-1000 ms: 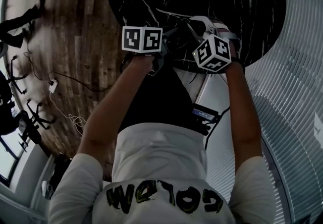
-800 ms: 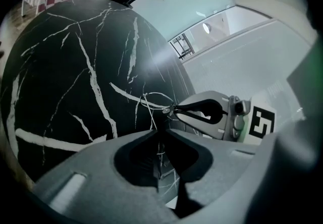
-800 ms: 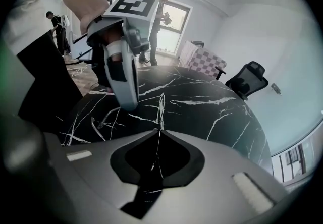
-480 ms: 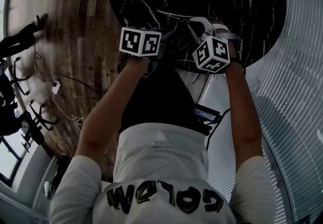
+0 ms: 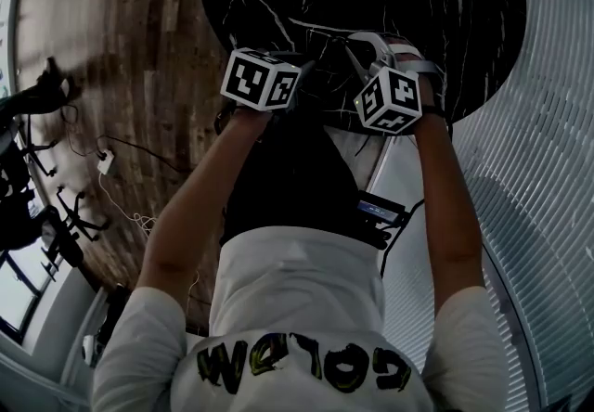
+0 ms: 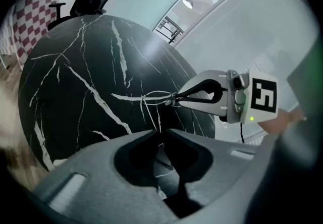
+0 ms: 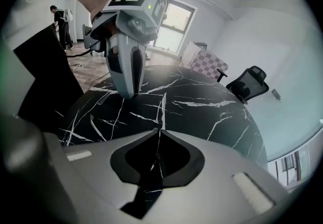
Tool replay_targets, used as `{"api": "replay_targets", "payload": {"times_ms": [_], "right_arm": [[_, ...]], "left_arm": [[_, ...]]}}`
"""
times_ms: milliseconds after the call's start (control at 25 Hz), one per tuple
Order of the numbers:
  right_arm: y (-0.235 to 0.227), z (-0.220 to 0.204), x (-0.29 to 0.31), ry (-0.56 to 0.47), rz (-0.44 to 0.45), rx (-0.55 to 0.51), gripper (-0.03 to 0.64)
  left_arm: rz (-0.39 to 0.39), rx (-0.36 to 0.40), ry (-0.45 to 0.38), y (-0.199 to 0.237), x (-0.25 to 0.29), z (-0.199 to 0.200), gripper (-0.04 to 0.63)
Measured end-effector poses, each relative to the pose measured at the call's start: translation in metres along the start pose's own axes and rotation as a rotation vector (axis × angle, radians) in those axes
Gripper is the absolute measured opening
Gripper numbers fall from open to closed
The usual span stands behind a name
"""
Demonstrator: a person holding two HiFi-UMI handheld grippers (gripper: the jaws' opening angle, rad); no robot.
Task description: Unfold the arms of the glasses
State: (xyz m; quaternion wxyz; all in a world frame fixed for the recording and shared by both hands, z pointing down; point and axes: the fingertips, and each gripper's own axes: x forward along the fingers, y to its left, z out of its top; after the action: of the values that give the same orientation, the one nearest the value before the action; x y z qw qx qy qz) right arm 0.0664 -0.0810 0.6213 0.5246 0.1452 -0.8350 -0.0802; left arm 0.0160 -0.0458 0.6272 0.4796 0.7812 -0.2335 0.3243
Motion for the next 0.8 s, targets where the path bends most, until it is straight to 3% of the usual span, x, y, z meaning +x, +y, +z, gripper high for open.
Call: {"api": "replay_targets", "payload": {"times_ms": [600, 800], "right_arm": [[0.0008, -0.0005, 0.0007, 0.007, 0.003, -0.038, 0.015], [-0.0009, 0.0006, 0.0007, 0.011, -0.003, -0.02, 0.02]], "left_arm": [[0.093, 0.21, 0.111, 0.0065, -0.0062, -0.0081, 0.051], [0.098, 0.221, 0.104, 0.0064, -0.0064, -0.0079, 0.055]]}}
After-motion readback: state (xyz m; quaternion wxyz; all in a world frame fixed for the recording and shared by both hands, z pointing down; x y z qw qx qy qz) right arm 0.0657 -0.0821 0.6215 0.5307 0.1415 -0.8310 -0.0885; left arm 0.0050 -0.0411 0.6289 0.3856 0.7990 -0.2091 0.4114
